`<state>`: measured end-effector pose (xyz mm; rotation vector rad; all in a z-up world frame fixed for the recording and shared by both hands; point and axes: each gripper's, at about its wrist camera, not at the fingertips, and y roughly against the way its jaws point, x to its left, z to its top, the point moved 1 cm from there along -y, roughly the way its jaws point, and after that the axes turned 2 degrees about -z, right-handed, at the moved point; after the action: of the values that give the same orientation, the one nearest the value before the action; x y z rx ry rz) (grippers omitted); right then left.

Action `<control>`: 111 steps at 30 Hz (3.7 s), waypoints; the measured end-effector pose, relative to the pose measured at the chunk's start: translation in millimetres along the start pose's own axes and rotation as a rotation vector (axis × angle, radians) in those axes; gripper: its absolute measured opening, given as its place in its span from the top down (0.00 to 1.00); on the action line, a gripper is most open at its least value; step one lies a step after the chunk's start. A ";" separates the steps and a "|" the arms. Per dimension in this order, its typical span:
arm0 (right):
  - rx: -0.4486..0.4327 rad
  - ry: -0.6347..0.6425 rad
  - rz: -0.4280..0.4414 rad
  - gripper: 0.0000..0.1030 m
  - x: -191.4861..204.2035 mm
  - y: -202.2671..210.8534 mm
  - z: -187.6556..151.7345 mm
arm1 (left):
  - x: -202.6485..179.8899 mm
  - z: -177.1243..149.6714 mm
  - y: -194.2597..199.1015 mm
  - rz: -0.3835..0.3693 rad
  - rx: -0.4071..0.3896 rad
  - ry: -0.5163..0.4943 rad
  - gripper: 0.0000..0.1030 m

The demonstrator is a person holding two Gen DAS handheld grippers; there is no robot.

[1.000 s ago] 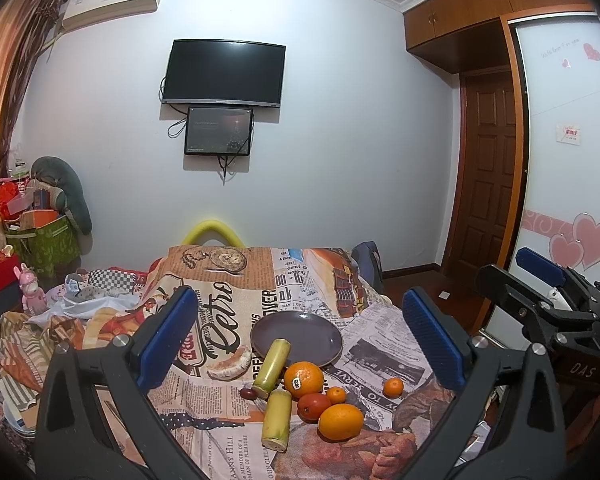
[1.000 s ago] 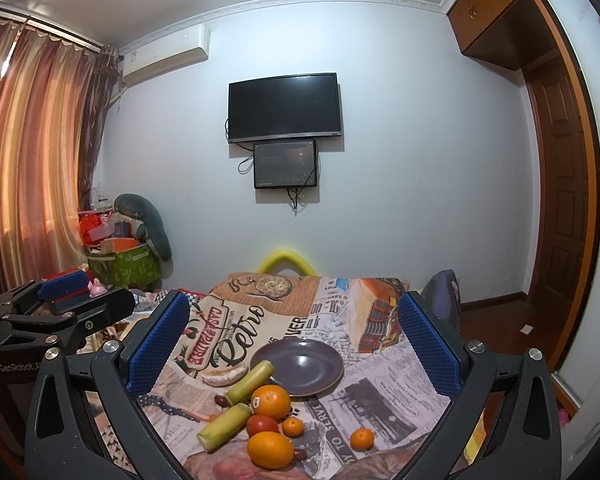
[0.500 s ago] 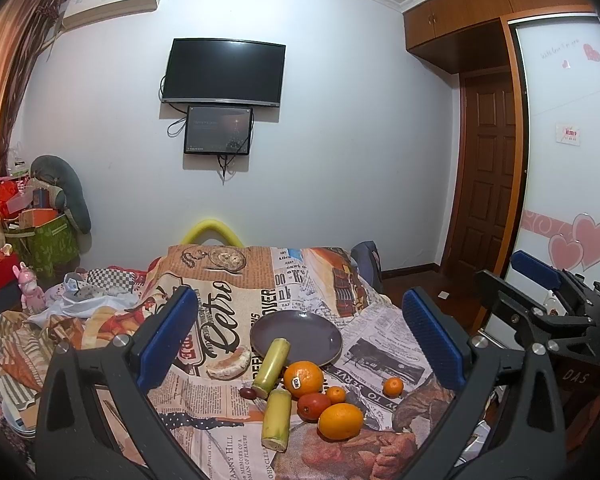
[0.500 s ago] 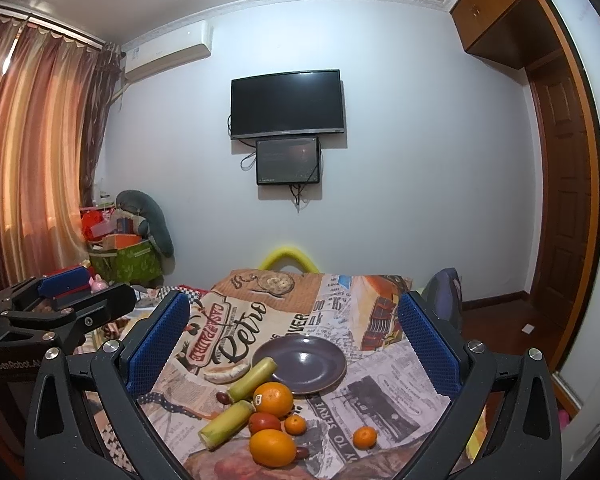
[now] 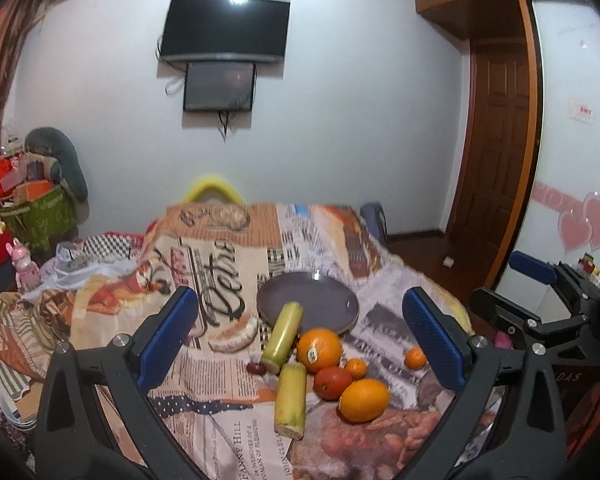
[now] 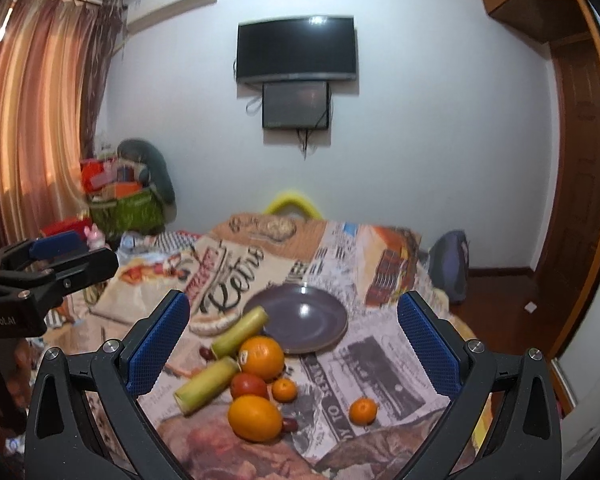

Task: Organize fruits
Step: 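Grasp the pale green vegetable with the left tool while the right tool grasps the large orange, then carry the vegetable and orange to the grey plate and release both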

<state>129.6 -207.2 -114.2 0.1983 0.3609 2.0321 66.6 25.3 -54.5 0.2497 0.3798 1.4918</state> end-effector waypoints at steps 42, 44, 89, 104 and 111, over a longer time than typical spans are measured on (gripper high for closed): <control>0.552 -0.035 0.230 0.32 15.6 -123.4 -107.9 | 25.3 -130.2 -173.0 -0.096 0.609 0.024 0.62; 0.548 -0.048 0.237 0.34 13.5 -123.4 -108.0 | 25.7 -130.7 -175.7 -0.097 0.608 0.028 0.62; 0.226 -0.103 0.100 0.41 -37.9 -104.1 10.6 | 47.3 -5.6 -120.4 -0.011 0.265 0.013 0.63; 0.222 -0.092 0.074 0.41 -49.9 -157.8 24.7 | 58.1 15.8 -185.7 -0.003 0.270 0.016 0.63; 0.247 -0.080 0.063 0.41 -54.8 -191.5 23.9 | 64.7 12.6 -220.8 0.016 0.298 0.020 0.63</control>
<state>321.9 -168.0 -155.3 0.4463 0.5618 2.0309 276.6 75.1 -135.1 0.4750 0.6186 1.4521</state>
